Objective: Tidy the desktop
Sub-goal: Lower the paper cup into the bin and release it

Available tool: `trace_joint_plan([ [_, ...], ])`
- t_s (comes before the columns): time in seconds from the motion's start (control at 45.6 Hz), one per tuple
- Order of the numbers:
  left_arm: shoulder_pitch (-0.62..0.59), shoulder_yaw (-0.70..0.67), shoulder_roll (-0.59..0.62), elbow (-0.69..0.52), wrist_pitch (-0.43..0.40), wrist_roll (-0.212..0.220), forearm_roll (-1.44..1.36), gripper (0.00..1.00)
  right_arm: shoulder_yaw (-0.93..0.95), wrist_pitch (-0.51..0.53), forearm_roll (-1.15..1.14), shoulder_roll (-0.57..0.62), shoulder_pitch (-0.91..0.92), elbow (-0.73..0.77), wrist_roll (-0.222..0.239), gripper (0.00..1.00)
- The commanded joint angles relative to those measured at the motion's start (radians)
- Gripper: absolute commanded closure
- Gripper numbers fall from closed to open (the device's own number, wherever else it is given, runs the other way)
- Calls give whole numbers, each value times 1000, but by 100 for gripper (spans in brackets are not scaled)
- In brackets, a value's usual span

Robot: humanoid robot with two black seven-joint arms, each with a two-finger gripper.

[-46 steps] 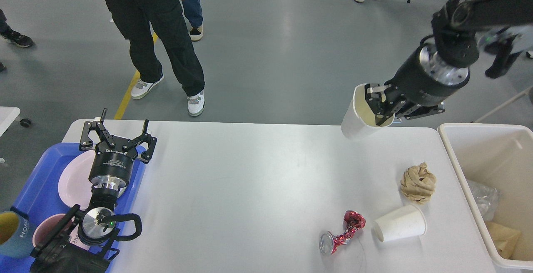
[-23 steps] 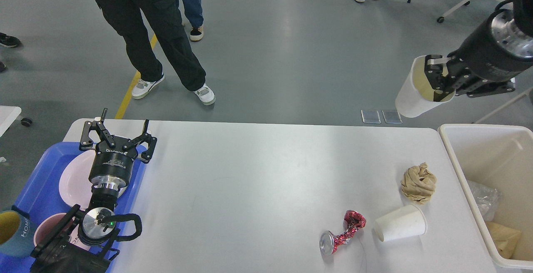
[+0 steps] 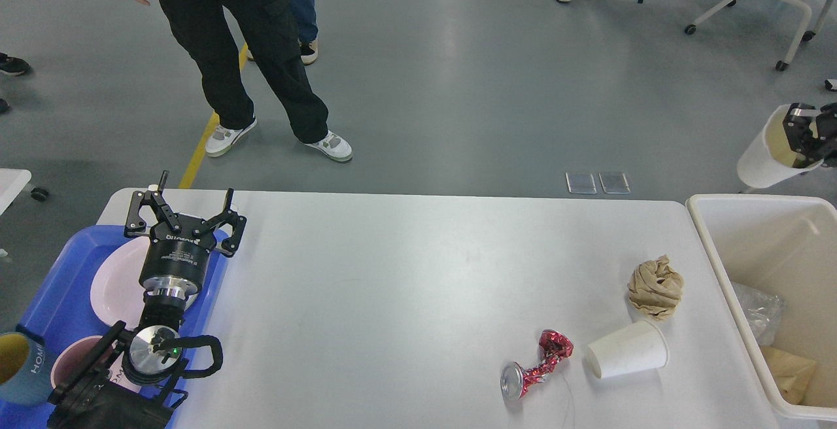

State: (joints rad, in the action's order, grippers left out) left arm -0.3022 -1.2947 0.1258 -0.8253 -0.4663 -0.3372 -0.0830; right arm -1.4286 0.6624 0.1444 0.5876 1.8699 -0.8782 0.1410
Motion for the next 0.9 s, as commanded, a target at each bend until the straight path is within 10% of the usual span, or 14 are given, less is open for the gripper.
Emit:
trace_joint_plan([
  [0.0, 0, 0, 0, 0, 0, 0, 0, 4, 115, -6, 0, 35, -245, 171, 0, 100],
  [0.614, 0, 0, 0, 0, 0, 1, -1, 4, 369, -616, 17, -150, -1087, 627, 3, 100],
  [0.877, 0, 0, 0, 0, 0, 1, -1, 4, 388, -702, 21, -169, -1206, 682, 5, 100],
])
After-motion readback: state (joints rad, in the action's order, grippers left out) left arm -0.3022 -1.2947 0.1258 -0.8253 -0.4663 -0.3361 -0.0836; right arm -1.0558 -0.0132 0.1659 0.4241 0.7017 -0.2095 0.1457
